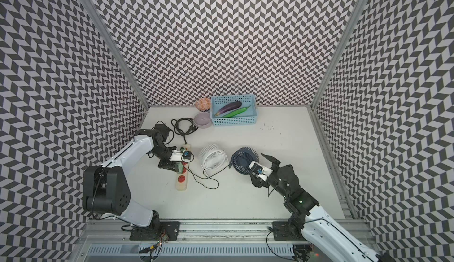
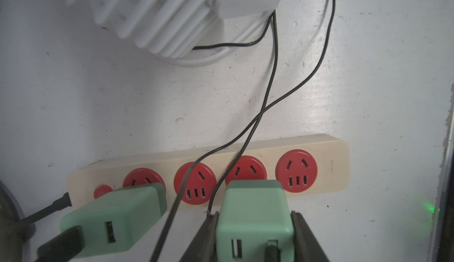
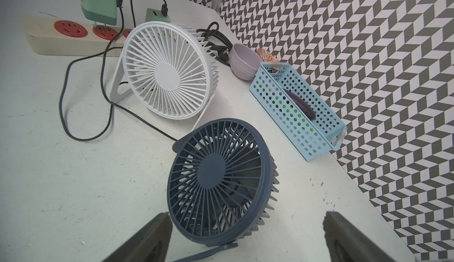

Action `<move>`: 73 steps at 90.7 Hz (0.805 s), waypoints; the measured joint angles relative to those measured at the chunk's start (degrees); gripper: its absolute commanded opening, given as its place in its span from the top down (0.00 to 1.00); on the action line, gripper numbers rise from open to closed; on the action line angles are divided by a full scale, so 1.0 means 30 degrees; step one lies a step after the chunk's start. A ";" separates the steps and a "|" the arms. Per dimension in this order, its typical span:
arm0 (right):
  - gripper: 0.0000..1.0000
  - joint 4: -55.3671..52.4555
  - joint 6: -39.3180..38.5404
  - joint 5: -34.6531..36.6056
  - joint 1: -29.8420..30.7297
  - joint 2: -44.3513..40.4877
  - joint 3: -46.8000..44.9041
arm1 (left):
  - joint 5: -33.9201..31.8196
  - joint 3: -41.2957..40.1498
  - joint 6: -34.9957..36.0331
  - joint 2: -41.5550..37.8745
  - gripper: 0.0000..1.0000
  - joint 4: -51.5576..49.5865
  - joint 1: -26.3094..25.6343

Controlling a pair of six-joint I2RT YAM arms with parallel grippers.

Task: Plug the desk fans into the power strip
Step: Insert the plug into the socket.

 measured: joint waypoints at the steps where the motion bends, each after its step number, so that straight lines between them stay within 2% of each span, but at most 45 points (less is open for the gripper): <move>1: 0.00 0.0000 0.0000 0.0000 0.0000 0.0000 0.0000 | 0.0000 0.0015 0.0000 0.0022 1.00 0.0000 0.0007; 37: 0.00 0.0000 -0.0007 -0.0015 -0.0007 0.0000 0.0000 | -0.0117 0.0386 -0.0022 0.0401 1.00 -0.0270 -0.0051; 73: 0.00 0.0007 -0.0007 -0.0022 -0.0029 -0.0007 0.0000 | -0.0459 -0.0248 -0.1421 -0.0044 1.00 0.0597 -0.0678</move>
